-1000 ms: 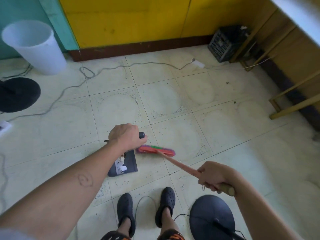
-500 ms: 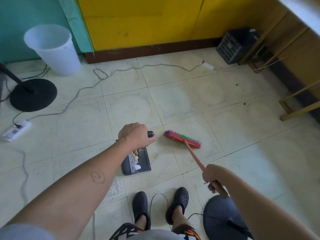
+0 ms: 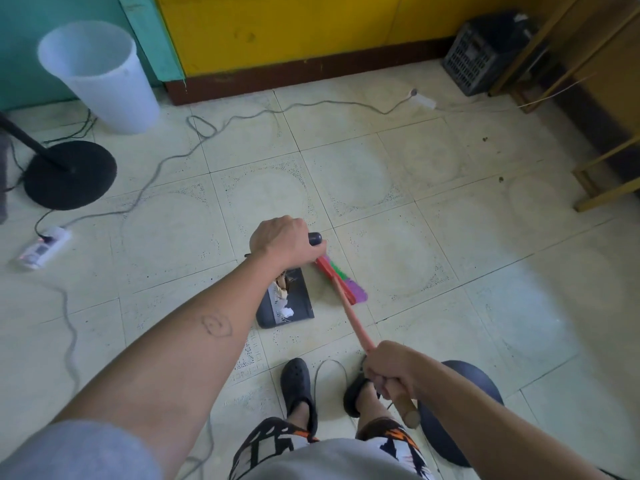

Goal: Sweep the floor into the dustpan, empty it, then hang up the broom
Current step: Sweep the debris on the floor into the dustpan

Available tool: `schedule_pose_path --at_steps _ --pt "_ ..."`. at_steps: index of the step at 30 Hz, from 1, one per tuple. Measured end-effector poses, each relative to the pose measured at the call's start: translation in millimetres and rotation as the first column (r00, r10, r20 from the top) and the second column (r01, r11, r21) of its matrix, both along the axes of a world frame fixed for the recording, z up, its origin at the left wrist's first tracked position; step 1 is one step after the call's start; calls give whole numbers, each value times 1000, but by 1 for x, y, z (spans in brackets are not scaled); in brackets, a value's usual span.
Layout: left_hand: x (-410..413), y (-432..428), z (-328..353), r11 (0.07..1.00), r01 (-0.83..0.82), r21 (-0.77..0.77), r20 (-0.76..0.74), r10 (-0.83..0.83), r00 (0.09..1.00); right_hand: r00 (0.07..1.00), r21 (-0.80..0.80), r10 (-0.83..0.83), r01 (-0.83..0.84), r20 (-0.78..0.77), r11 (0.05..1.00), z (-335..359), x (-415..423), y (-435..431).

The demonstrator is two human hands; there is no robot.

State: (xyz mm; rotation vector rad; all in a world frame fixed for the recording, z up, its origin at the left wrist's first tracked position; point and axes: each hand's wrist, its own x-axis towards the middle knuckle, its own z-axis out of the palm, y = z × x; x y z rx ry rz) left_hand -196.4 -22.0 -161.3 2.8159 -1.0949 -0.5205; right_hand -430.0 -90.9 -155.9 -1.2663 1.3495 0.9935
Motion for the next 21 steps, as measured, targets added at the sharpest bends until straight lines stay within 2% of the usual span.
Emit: schedule_pose_path --at_steps 2,7,12,15,18,21 --pt "0 -1 0 1000 -2 -1 8 2 1000 985 107 -170 166 32 980 13 -1 2" --pt "2 1 3 1000 -22 -9 8 22 1000 912 327 -403 358 79 874 37 -10 -14" --pt "2 10 9 1000 -21 16 -38 21 999 885 309 -442 383 148 870 59 -28 -39" --pt "2 23 13 998 -42 54 -57 45 997 899 206 -389 349 200 914 65 -31 -48" --pt "3 38 16 994 -75 83 -84 82 993 946 29 -227 226 232 974 62 -29 -52" --pt "4 54 21 990 -131 56 -75 135 988 987 -167 -3 30 163 985 52 -19 -51"
